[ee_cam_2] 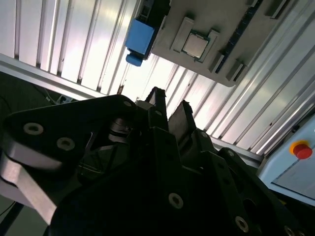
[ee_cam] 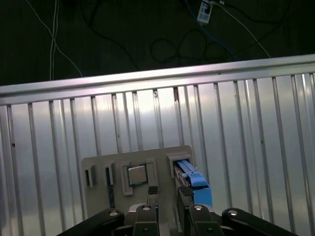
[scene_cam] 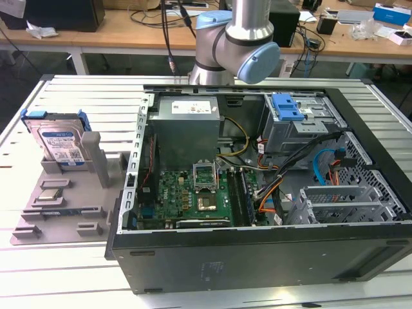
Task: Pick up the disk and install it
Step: 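Pick up the disk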
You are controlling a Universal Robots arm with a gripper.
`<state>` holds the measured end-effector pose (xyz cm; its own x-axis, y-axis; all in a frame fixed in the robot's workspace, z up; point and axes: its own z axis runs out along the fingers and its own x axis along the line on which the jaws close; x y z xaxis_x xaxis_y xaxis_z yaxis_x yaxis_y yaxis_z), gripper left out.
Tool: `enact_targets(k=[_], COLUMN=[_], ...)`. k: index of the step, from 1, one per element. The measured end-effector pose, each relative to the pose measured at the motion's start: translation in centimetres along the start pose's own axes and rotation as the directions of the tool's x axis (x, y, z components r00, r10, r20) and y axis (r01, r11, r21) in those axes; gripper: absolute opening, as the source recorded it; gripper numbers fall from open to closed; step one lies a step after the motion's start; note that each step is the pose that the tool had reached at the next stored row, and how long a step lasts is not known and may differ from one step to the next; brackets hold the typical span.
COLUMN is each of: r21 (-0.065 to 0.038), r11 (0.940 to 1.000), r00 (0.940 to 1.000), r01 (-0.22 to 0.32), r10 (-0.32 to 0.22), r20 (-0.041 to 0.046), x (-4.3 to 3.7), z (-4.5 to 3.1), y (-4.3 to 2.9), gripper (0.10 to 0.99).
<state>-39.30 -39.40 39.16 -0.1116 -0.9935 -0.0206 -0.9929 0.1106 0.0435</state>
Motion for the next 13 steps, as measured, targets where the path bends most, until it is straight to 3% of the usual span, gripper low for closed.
enact_targets(k=[13], r21=[0.0], r11=[1.0], r00=[1.0], r01=[0.0], r10=[0.0], r20=[-0.0023], x=[-1.43], z=[-0.01], y=[-1.61], gripper=[0.302])
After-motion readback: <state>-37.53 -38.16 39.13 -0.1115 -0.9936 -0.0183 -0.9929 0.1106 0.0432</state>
